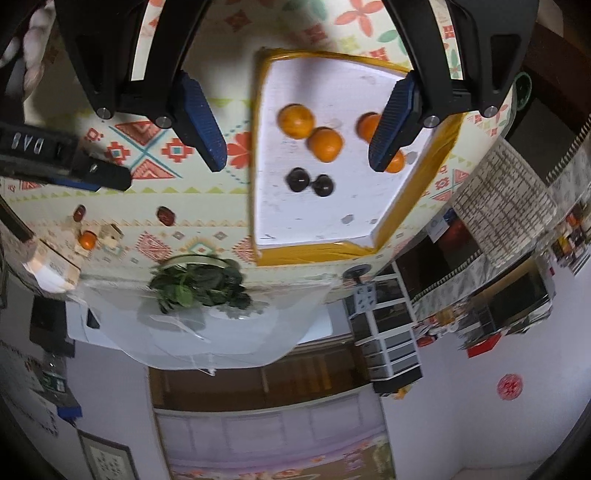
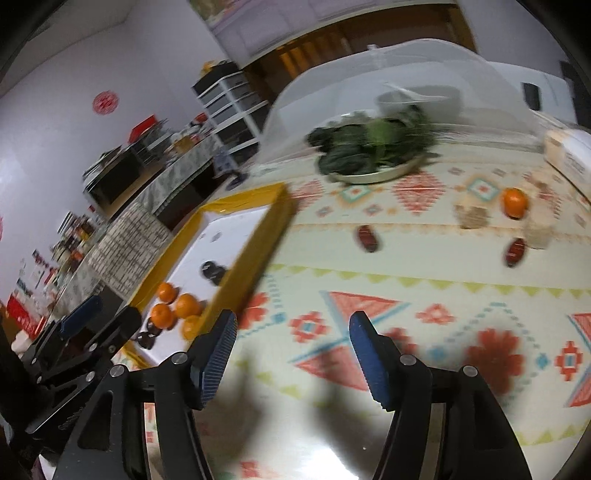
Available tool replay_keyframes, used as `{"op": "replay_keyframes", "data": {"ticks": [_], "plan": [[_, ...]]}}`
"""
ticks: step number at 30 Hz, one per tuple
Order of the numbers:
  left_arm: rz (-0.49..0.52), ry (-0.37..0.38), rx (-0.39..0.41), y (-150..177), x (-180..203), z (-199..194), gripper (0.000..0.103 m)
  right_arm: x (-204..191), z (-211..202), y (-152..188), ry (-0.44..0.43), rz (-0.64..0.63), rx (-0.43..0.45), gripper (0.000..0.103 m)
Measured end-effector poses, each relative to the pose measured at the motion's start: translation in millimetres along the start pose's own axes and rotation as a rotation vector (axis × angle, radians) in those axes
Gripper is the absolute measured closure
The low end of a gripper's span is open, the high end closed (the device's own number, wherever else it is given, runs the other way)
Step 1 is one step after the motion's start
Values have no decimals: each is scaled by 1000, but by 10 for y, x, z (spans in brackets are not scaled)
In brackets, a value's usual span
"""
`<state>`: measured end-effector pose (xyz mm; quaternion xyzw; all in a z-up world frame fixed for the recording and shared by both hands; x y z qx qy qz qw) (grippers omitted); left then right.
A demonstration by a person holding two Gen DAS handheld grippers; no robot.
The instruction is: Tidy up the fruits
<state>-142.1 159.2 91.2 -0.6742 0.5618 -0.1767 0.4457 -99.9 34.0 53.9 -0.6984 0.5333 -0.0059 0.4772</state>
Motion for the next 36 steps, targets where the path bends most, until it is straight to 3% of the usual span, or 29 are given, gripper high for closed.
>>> {"op": "replay_keyframes", "data": {"ticks": [3,12,17,22,28,32,36], "plan": [[26,28,-11,-21,156,21,24,253,-159,-33,30,25,19,35],[34,218,-121,0,580,231,24,1237,-775,-97,201,145,81,34],[34,304,-193,94,771,352,24,1586,-907,-114,296,192,75,33],[10,405,-268,167,842,440,24,1650,-846,-162,333,184,58,33],[-2,442,-287,125,869,467,18,1525,-677,-253,348,139,37,33],[12,466,-261,-87,900,473,18,1520,-650,-364,354,128,47,33],[13,467,-194,-522,968,535,18,1580,-653,-512,356,143,68,33]]}}
Point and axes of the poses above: each gripper's, at about its wrist camera, not at the fingertips, and z roughly the way its jaws point, x to its right, y to its underside, the point moved 1 cm from there along z, roughly the way its jaws point, and after that the axes turned 7 degrees about -y, right-handed, at the moved point
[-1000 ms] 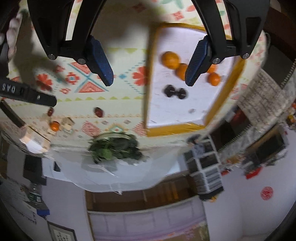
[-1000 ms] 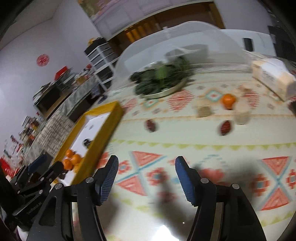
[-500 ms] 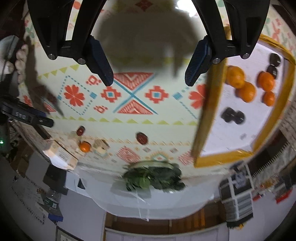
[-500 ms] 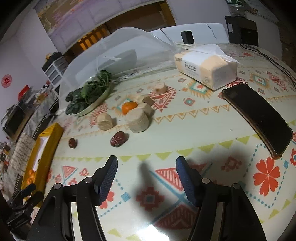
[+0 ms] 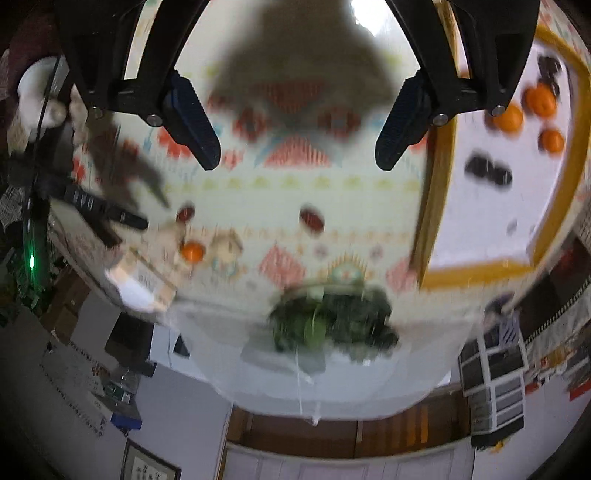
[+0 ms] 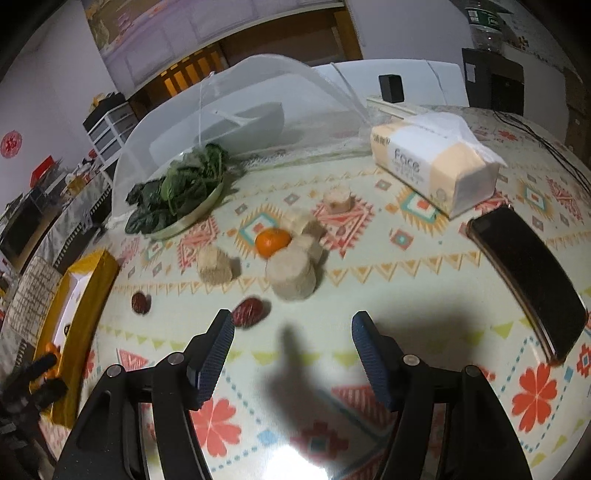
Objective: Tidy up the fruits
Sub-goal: 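Grasp a round beige block with the right tool while the left tool grasps a square block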
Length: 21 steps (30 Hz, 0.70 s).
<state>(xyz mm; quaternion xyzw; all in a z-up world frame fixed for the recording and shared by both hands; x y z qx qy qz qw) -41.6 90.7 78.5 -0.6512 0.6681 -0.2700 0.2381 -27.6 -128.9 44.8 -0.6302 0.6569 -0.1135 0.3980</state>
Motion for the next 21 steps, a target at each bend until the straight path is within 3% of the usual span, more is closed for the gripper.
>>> {"op": "replay_keyframes", "data": {"ticks": [5,8,15,21], "plan": [[-6,40,9,-475,97,269,18,11,142,-164,-9,15,4,33],[-25,87,-39,-659,204,586,18,20,281,-233,-1,27,-13,33],[-61,163,-144,-741,518,1195,18,29,520,-224,22,1,-54,35],[-39,167,-197,-731,752,1571,18,90,593,-216,15,0,-70,49]]}}
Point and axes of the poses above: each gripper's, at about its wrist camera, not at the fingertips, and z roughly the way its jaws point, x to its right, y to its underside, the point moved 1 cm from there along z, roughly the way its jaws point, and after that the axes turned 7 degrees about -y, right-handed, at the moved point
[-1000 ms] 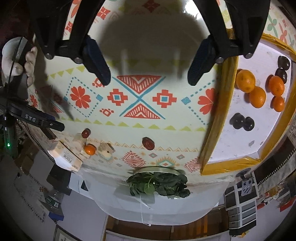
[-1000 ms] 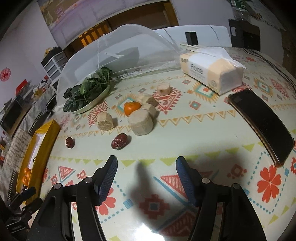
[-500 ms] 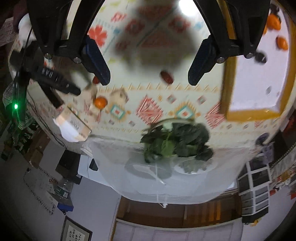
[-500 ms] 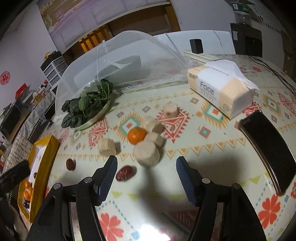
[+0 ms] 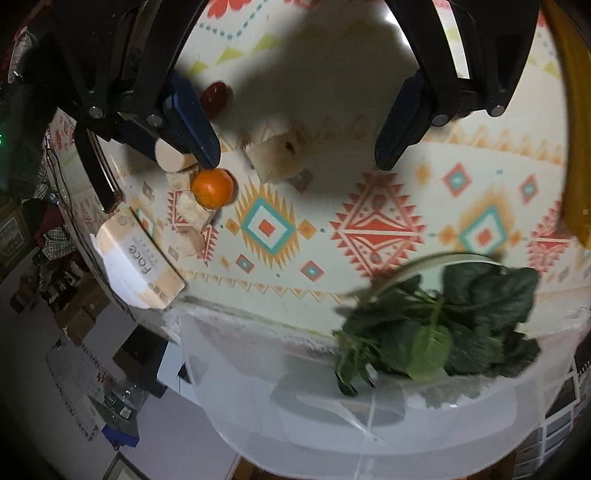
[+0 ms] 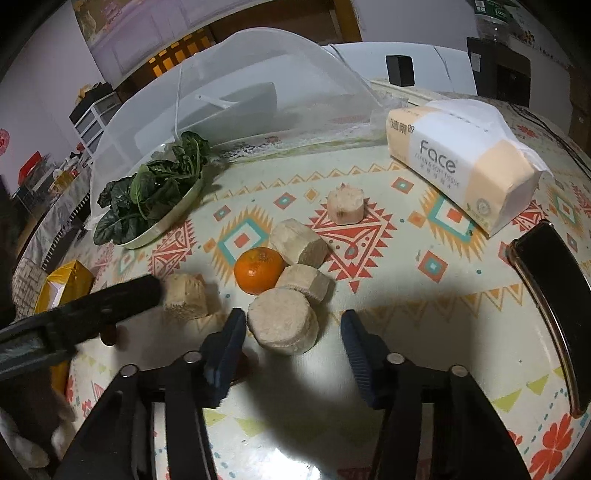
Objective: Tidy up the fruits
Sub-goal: 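Grasp a round beige block with the right tool while the left tool grasps a square block, then carry both beige blocks into the white tray and open both tools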
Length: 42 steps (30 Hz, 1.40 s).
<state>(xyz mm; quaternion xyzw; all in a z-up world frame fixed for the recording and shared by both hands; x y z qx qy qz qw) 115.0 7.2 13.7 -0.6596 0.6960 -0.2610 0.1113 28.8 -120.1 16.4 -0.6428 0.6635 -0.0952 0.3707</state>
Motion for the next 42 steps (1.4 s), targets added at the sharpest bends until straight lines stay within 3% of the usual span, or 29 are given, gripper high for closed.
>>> {"op": "replay_keyframes", "data": {"ticks": [4,7,8,11,20,27,34,42], "plan": [[16,-11,-11,-12,76,189,18,-45,10,11,16,-31,6,52],[50,-29,5,-14,141,222,19,-96,12,14,18,-52,9,61],[58,-33,9,-9,158,225,25,-114,4,19,30,-63,13,61],[108,-58,21,30,243,207,64,-140,-14,32,45,-79,20,62],[69,-51,70,170,126,-177,64,-107,-110,50,23,-49,48,62],[-9,-19,123,363,-330,-845,64,-274,-257,75,-102,-37,76,62],[-115,-88,200,536,-1123,-1515,64,-872,-419,180,-197,-90,56,62],[-248,-191,219,722,-2130,-1849,64,-1975,-424,327,-307,-228,3,62]]}}
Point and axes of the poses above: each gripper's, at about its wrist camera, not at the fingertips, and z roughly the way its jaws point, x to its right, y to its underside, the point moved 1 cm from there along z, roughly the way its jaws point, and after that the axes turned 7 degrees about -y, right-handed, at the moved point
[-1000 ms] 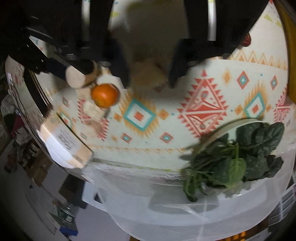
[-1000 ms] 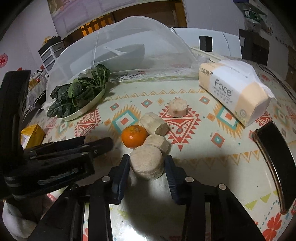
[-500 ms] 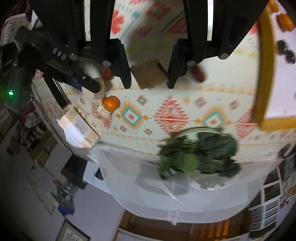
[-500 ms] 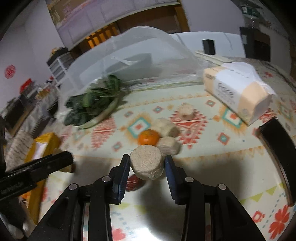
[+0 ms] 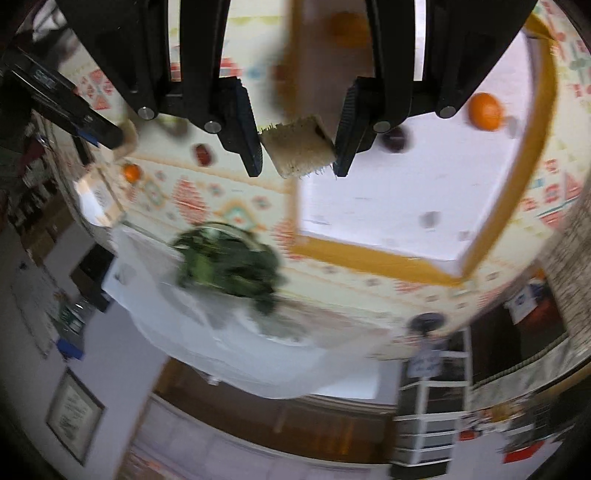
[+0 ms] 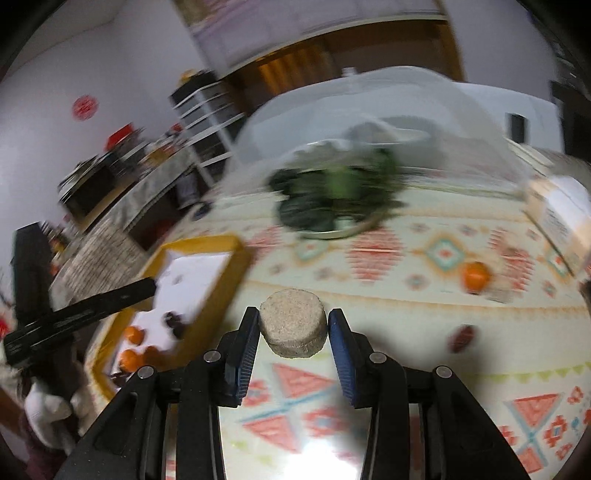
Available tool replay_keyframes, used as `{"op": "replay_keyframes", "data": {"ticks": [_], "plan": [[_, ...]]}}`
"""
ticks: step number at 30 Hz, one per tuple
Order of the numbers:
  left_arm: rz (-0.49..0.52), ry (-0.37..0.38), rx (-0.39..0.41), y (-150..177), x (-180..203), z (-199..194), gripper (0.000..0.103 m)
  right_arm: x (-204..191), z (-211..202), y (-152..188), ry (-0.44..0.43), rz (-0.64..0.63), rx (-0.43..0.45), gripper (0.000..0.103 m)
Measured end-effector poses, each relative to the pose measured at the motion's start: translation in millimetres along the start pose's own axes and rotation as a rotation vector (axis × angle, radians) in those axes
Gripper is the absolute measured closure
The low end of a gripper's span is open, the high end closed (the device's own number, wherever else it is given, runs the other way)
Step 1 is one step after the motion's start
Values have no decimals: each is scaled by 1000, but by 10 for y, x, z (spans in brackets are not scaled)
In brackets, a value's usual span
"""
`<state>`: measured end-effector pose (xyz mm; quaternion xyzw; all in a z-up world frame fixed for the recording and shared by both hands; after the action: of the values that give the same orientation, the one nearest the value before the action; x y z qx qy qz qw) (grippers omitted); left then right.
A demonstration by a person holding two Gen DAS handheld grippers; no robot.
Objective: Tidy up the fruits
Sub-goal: 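Carry both beige blocks into the white tray and open both tools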
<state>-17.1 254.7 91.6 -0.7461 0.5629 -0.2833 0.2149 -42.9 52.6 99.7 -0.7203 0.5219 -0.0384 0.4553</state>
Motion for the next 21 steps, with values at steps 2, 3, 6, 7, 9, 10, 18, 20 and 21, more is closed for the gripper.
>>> {"op": "replay_keyframes", "data": {"ticks": [2,3,6,7,9,10,18,20,21], "plan": [[-22,-30,-2,-14,-248,25,64,-254,186,8,-33,-28,-34,62],[-33,-43,-5,-20,-360,49,64,-410,331,18,-50,-45,-58,62],[-59,-70,-14,-21,-627,123,64,-706,652,68,-74,-81,-110,62],[-68,-76,-20,-19,-708,155,64,-775,739,78,-79,-89,-124,62],[-93,-87,-37,-23,-893,230,64,-924,945,116,-96,-108,-157,62],[-104,-90,-45,-26,-983,273,64,-983,1019,135,-98,-118,-168,62],[-147,-70,-70,-34,-1217,406,63,-1268,1505,277,-58,-200,-233,62],[-151,-55,-67,-35,-1236,389,58,-1272,1556,289,-46,-209,-236,61],[-152,-52,-62,-31,-1241,364,54,-1270,1571,296,-39,-211,-233,61]]}}
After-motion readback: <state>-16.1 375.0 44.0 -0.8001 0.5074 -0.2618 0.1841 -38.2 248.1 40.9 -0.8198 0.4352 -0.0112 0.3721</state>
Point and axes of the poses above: each gripper's, at about its wrist camera, not at the fingertips, and z roughly the way its jaws point, x to its right, y to its underside, the point moved 1 cm from there along z, roughly the way its jaws point, and after that the axes turned 7 degrees about -y, right-handed, at the moved point
